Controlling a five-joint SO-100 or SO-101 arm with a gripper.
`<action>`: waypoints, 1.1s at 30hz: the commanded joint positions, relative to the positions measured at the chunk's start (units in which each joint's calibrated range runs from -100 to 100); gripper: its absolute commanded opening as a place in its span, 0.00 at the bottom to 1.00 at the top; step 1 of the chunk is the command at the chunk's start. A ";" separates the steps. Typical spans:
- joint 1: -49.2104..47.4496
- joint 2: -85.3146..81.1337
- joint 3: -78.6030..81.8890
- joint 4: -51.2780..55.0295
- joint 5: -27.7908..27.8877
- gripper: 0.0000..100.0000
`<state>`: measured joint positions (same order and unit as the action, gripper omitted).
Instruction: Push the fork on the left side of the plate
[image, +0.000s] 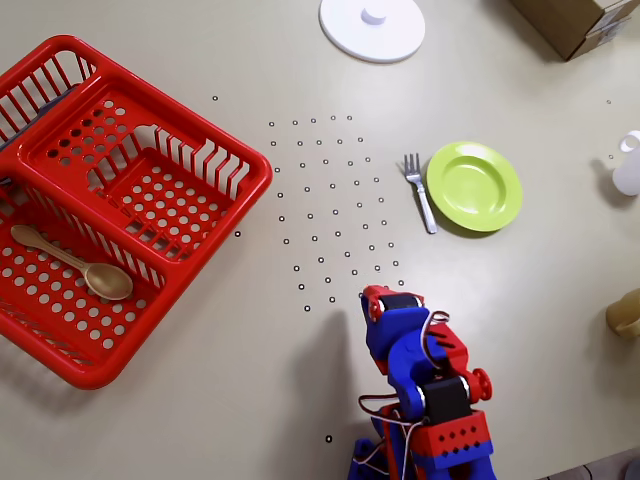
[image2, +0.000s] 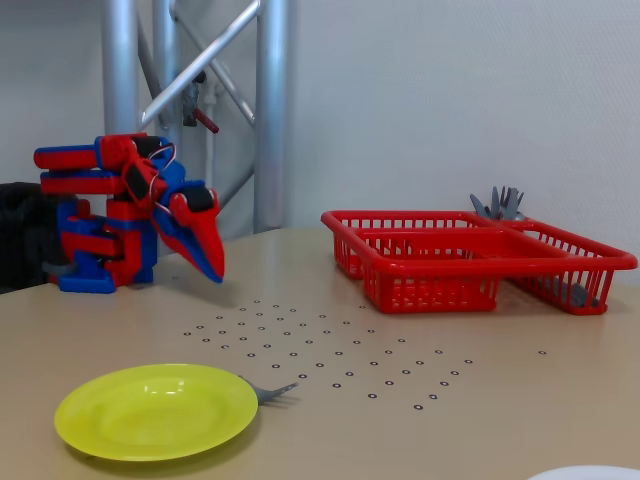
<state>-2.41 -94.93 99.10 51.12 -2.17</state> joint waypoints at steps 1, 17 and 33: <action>0.69 -0.92 0.81 0.03 0.24 0.00; 0.04 -0.92 0.81 0.35 1.66 0.00; -0.24 -0.92 0.81 0.35 2.00 0.00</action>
<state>-2.50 -94.93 99.10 51.12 -0.61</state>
